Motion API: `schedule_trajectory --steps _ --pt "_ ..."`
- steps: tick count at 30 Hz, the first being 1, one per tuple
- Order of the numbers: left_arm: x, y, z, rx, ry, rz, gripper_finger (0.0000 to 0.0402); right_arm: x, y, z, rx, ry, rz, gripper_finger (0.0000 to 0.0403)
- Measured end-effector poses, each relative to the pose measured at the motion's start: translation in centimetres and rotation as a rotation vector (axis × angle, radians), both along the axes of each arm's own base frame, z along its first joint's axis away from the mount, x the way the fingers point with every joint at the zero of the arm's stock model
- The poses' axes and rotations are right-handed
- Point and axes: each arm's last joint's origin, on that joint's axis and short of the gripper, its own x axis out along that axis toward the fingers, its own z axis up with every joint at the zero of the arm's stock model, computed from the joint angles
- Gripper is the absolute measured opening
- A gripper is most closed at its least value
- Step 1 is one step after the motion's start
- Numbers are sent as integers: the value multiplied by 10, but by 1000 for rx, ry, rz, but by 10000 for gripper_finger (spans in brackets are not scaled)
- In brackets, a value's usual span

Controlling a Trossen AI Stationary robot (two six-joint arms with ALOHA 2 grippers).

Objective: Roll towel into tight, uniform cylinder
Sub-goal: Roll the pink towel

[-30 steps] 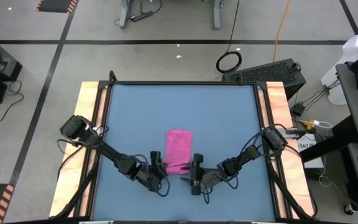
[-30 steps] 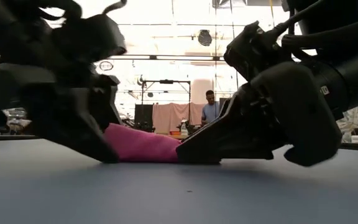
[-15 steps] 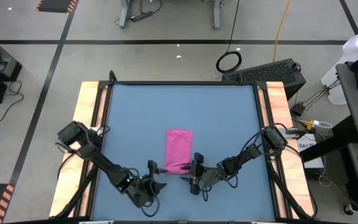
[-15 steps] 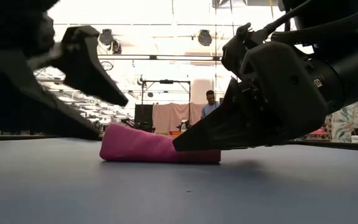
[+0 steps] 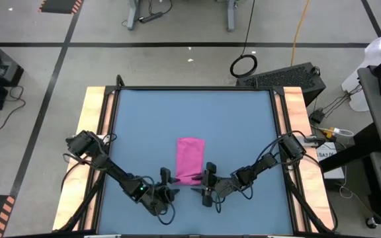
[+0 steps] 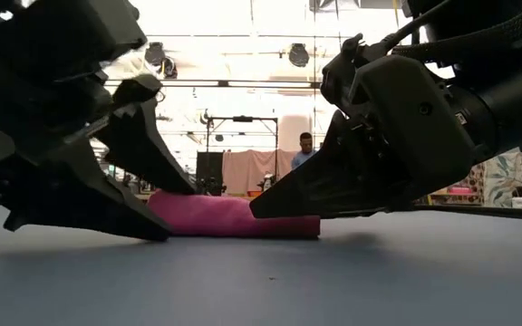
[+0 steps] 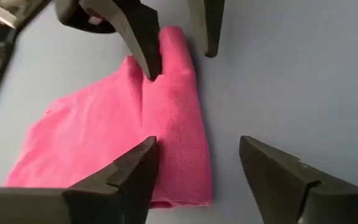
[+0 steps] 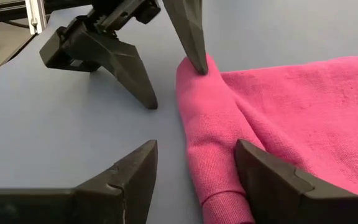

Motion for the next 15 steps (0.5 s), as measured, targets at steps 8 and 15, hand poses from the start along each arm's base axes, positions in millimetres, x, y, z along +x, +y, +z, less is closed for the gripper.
schedule_trajectory --steps 8,15 --pt "7 17 -4 -88 36 98 194 0 0 0 8 -2 3 210" --pt "11 28 -7 -186 84 153 167 0 2 6 22 -14 11 210"
